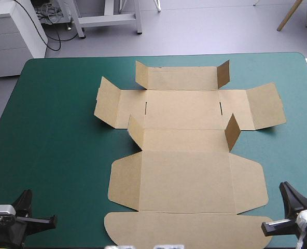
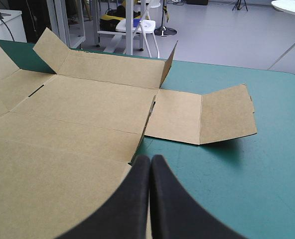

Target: Fold the box

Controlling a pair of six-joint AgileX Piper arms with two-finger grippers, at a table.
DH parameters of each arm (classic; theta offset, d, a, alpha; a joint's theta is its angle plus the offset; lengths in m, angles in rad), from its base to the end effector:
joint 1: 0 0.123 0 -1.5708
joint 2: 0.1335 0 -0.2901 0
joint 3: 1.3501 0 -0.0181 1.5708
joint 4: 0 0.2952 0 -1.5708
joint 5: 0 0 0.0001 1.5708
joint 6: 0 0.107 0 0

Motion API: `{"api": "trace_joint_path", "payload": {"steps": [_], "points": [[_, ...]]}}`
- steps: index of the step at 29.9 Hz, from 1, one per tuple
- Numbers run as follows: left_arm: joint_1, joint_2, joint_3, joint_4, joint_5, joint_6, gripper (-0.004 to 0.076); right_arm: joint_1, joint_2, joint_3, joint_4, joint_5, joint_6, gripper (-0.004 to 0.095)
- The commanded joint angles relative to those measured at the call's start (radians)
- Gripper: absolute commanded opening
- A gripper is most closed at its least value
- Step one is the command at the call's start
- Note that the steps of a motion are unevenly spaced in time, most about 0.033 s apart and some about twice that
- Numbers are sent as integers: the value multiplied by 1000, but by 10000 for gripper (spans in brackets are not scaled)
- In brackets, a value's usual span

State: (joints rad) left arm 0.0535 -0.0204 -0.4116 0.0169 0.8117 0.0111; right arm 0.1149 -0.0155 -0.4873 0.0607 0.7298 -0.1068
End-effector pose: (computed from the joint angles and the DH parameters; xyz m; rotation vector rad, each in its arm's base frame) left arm 0.0613 0.0046 0.2870 -0.0372 1.8633 0.0642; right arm 0.0522 0.0104 0.3215 -0.1806 1.7006 0.0743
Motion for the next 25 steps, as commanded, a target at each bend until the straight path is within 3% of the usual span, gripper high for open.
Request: {"api": "trace_joint_path", "payload": {"steps": [1, 5, 8, 10, 13, 16, 25], "points": [[0, -10, -18, -2, -79, -5, -10, 2, -19, -28, -5, -75, -3, -19], [0, -10, -18, -2, -79, -5, -10, 2, -19, -28, -5, -75, -3, 23], [0, -10, -18, -2, -79, -5, -10, 2, -19, -28, -5, -75, -3, 145], [0, -10, -18, -2, -79, -5, -10, 2, -19, -28, -5, -75, -3, 318], [0, -10, -18, -2, -79, -5, -10, 2, -19, -28, -5, -75, -3, 653], [0, -10, -18, -2, -79, -5, -10, 2, -19, -28, -5, -75, -3, 859], [0, -10, -18, -2, -79, -3, -10, 2, 32, -31, -8, -73, -8, 877]]}}
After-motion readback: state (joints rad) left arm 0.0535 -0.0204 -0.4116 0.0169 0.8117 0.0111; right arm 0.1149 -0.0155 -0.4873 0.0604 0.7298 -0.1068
